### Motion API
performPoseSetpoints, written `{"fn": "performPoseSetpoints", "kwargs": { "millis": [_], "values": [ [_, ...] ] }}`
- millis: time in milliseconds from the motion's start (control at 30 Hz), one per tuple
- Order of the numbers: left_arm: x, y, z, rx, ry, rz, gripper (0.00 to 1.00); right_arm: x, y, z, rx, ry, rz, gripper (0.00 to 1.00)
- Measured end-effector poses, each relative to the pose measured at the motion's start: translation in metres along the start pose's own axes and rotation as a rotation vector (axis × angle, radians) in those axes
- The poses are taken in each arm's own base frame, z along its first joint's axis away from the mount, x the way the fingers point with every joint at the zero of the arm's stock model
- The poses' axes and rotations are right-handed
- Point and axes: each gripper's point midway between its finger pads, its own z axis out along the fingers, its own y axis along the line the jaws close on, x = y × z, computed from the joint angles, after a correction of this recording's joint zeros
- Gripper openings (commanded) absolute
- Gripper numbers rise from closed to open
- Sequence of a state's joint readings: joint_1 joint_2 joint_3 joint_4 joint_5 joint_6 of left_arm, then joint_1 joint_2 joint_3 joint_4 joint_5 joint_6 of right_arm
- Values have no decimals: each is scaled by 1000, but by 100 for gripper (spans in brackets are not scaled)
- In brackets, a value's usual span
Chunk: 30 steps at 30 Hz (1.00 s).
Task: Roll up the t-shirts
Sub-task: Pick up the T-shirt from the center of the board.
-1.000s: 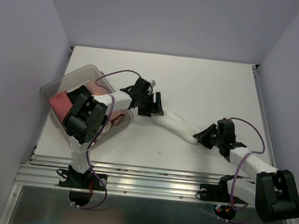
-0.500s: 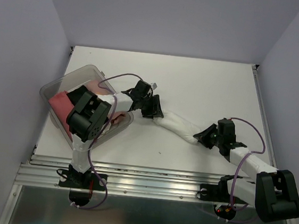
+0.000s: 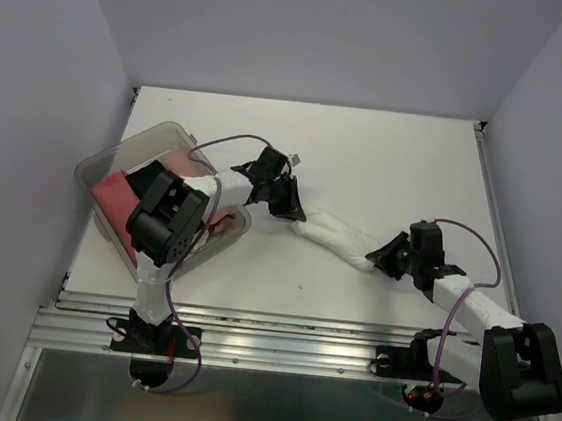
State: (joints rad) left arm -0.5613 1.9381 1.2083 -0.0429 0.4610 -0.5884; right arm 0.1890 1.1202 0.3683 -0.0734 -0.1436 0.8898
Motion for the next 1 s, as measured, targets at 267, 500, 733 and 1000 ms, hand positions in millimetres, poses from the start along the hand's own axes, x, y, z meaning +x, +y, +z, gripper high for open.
{"fn": "performPoseSetpoints", "kwargs": {
  "millis": [267, 500, 733, 1000],
  "values": [
    [-16, -25, -13, -9, 2, 61, 0, 1, -2, -13, 27, 8, -25, 1],
    [-26, -34, -23, -17, -3, 94, 0, -1, 11, -21, -4, 21, -33, 1],
    [-30, -33, -34, -36, -5, 105, 0, -2, 23, -27, -39, 37, -35, 1],
    [-45, -41, -56, -38, -38, 132, 0, -7, 42, -33, -89, 40, -37, 1]
  ]
}}
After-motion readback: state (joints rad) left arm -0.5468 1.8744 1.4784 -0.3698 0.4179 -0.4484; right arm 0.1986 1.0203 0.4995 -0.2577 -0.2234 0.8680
